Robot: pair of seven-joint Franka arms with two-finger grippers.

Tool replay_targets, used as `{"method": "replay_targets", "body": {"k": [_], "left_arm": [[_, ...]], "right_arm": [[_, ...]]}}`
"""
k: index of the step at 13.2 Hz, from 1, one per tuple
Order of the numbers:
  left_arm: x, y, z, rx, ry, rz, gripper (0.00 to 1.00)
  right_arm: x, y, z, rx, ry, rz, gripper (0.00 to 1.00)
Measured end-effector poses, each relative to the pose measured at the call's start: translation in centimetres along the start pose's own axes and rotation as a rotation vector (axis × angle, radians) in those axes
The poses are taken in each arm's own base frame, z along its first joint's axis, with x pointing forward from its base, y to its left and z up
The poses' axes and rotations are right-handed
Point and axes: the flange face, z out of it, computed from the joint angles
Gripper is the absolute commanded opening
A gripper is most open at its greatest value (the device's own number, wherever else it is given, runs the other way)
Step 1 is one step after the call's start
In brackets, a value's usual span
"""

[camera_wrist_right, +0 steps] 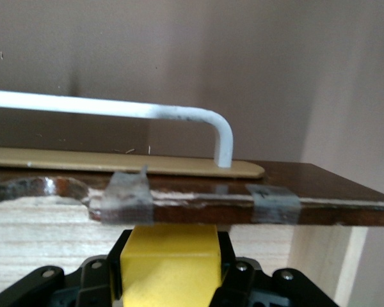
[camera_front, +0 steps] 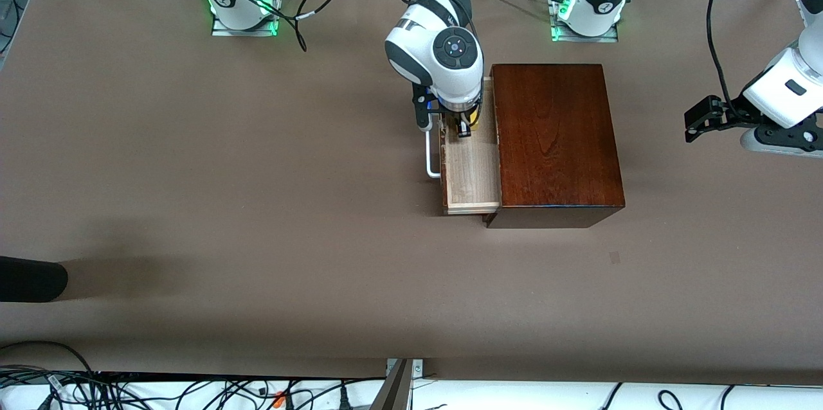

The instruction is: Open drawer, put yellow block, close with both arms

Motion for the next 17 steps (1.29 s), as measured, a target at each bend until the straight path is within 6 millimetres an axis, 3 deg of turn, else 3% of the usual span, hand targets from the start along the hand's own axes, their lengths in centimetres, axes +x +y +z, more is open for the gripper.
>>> {"method": "replay_targets", "body": {"k": [4, 5, 7, 10, 12, 17], "left_arm": [[0.0, 0.0, 0.0, 0.000, -0.002, 0.000, 1.00], [0.0, 0.0, 0.0, 0.000, -0.002, 0.000, 1.00], [0.0, 0.0, 0.0, 0.000, -0.003, 0.000, 1.00], [0.0, 0.0, 0.0, 0.000, -0.004, 0.000, 1.00], [0.0, 0.0, 0.0, 0.000, -0.004, 0.000, 1.00], [-0.1, -0.1, 0.0, 0.000, -0.006, -0.001, 1.00]], "right_arm": [[0.1, -0.8, -2.1, 0.023, -0.012, 0.009, 1.00], [0.1, -1.0, -3.7, 0.033, -0.016, 0.012, 1.00], [1.6, -1.9, -9.4, 0.066, -0.026, 0.024, 1.00], [7.8, -3.6, -19.1, 0.073, 0.021, -0.087, 1.00], [12.7, -4.1, -23.8, 0.039, 0.070, -0.229, 1.00], [23.4, -4.5, -29.3, -0.059, 0.201, -0.662, 1.00]]}}
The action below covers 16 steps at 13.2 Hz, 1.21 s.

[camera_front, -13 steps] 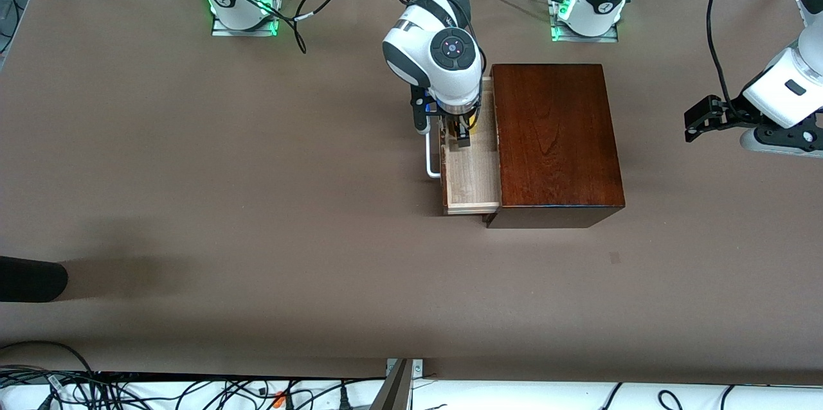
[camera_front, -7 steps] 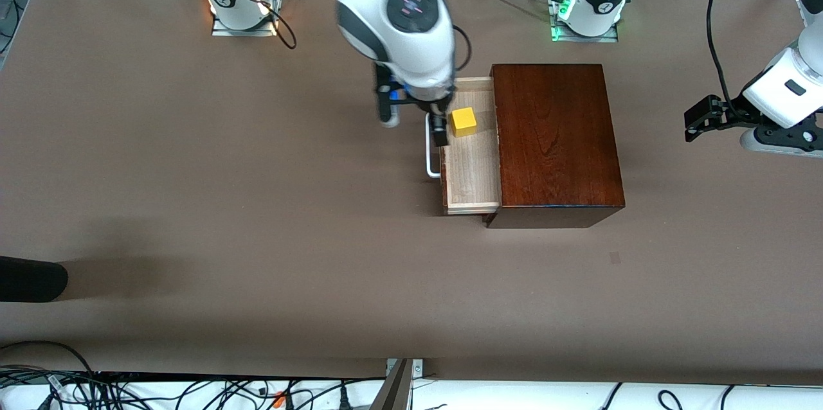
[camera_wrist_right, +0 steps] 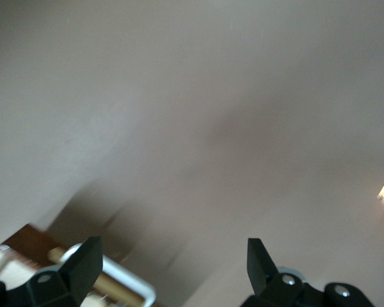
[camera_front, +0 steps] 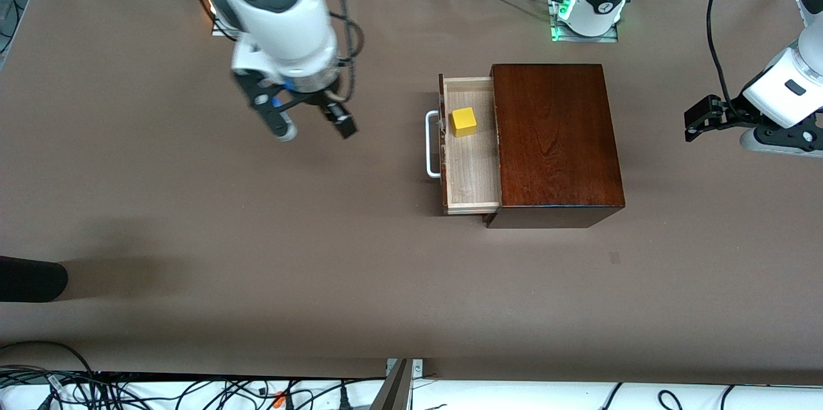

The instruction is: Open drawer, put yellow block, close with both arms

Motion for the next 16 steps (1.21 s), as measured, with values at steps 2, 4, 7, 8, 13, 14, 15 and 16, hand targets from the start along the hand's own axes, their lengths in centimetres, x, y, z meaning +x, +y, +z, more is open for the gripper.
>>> {"method": "replay_targets", "body": {"k": [2, 4, 7, 8, 13, 14, 15, 16], "left_arm": [[0.0, 0.0, 0.0, 0.000, -0.002, -0.001, 1.00], [0.0, 0.0, 0.0, 0.000, -0.002, 0.000, 1.00], [0.0, 0.0, 0.0, 0.000, -0.002, -0.001, 1.00], [0.0, 0.0, 0.0, 0.000, -0.002, -0.001, 1.00], [0.0, 0.0, 0.0, 0.000, -0.003, 0.000, 1.00], [0.0, 0.0, 0.0, 0.000, -0.003, 0.000, 1.00], [0.0, 0.0, 0.0, 0.000, -0.003, 0.000, 1.00], [0.0, 0.0, 0.0, 0.000, -0.003, 0.000, 1.00]], "right_arm": [[4.2, 4.2, -0.9, -0.024, 0.023, -0.145, 1.00], [8.8, 9.0, -1.9, -0.030, 0.024, -0.301, 1.00], [16.2, 16.3, -2.3, -0.008, 0.010, -0.498, 1.00], [18.2, 18.3, -2.2, -0.002, 0.008, -0.553, 1.00], [26.0, 25.6, -1.1, 0.030, 0.027, -0.755, 1.00], [27.0, 26.6, -0.8, 0.032, 0.029, -0.776, 1.00], [27.8, 27.4, -0.6, 0.034, 0.034, -0.798, 1.00], [28.4, 27.9, -0.6, 0.036, 0.038, -0.814, 1.00]]}}
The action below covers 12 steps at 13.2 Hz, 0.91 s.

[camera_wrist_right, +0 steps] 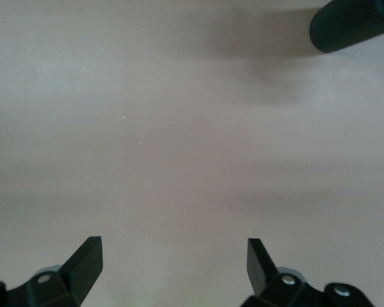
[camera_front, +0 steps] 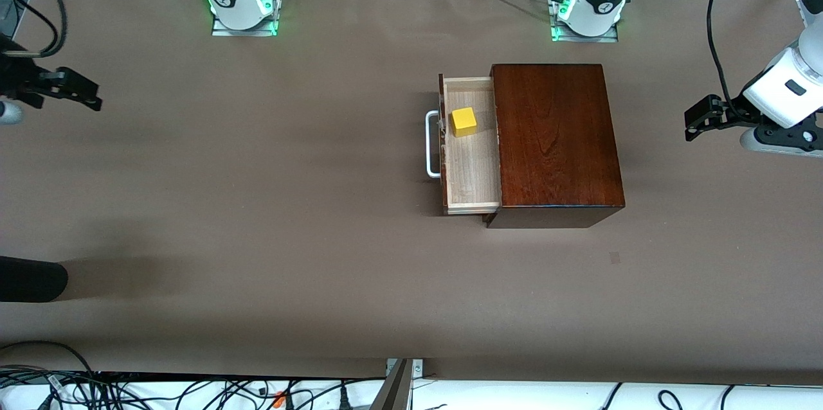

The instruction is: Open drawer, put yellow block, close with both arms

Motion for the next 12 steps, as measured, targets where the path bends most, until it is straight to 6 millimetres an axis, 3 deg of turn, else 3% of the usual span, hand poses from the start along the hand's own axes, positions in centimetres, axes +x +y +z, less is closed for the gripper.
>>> {"method": "replay_targets", "body": {"k": [2, 10, 12], "left_arm": [[0.0, 0.0, 0.0, 0.000, 0.000, 0.000, 1.00], [0.0, 0.1, -0.1, 0.000, 0.001, 0.001, 1.00], [0.1, 1.1, -0.2, -0.005, 0.003, 0.022, 1.00]], "right_arm": [[0.0, 0.5, 0.0, 0.000, 0.003, -0.008, 1.00], [-0.1, -1.6, -0.3, 0.030, -0.001, 0.006, 1.00], [-0.3, -1.9, -0.5, 0.048, 0.002, 0.004, 1.00]]}}
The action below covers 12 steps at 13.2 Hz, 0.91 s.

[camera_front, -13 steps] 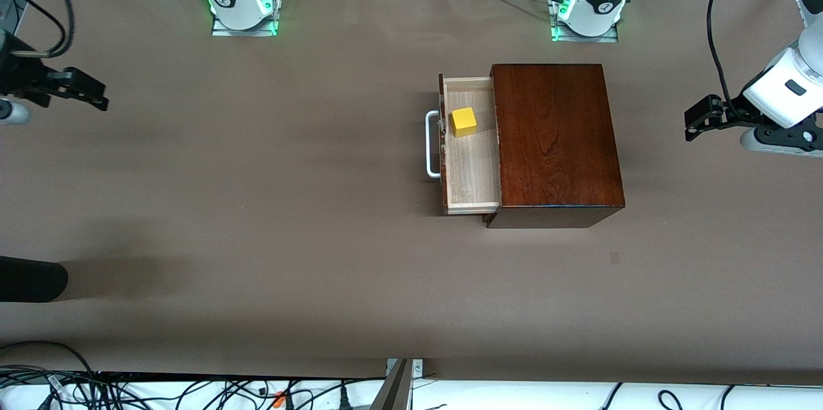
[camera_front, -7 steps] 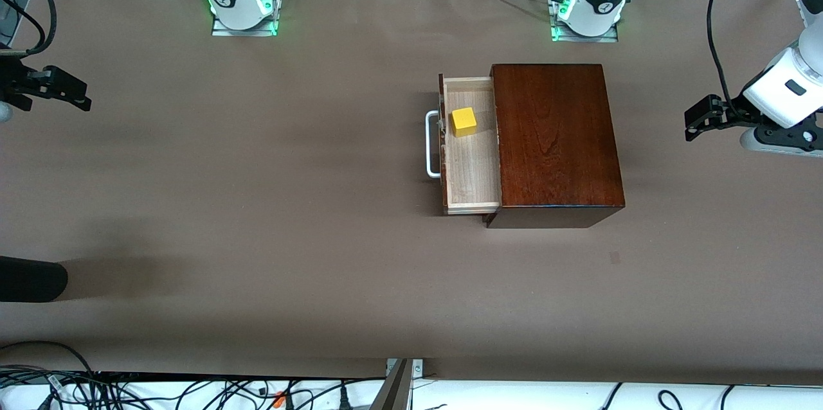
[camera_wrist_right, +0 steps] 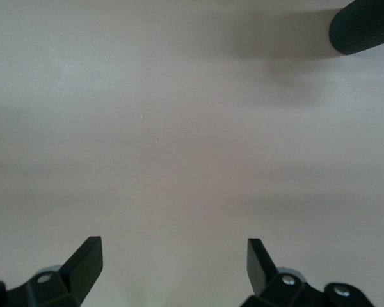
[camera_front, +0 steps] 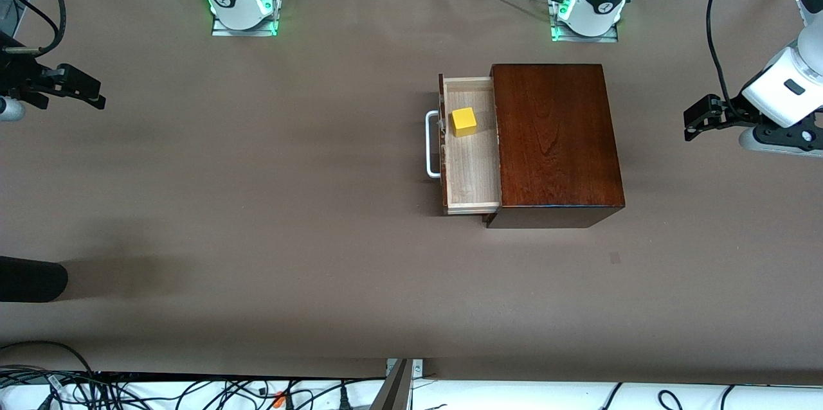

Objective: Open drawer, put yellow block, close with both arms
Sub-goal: 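Move the left gripper to the front of the open drawer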

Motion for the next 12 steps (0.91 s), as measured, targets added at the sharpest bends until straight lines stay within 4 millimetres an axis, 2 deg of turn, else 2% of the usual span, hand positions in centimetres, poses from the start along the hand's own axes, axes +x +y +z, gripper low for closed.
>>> {"method": "replay_targets", "body": {"k": [1, 2, 5, 8, 10, 12], "left_arm": [[0.1, 1.6, 0.0, -0.014, -0.003, 0.030, 1.00], [0.1, 4.1, -0.1, -0.030, -0.009, 0.073, 1.00], [-0.2, 14.0, 0.5, -0.095, -0.030, 0.230, 1.00], [-1.2, 23.2, 3.0, -0.176, -0.089, 0.380, 1.00], [-1.5, 27.6, 5.1, -0.221, -0.112, 0.506, 1.00], [-0.7, 30.7, 7.5, -0.277, -0.102, 0.629, 1.00]], "right_arm": [[0.0, 0.0, -0.1, 0.002, 0.001, 0.000, 1.00], [0.0, -0.1, -0.1, 0.003, 0.001, -0.001, 1.00], [0.0, -0.2, -0.1, 0.003, 0.001, -0.005, 1.00], [0.0, -0.2, -0.1, 0.003, 0.000, -0.005, 1.00], [0.0, -0.2, 0.0, 0.003, 0.000, -0.005, 1.00], [0.0, -0.2, 0.0, 0.003, 0.000, -0.005, 1.00]]}}
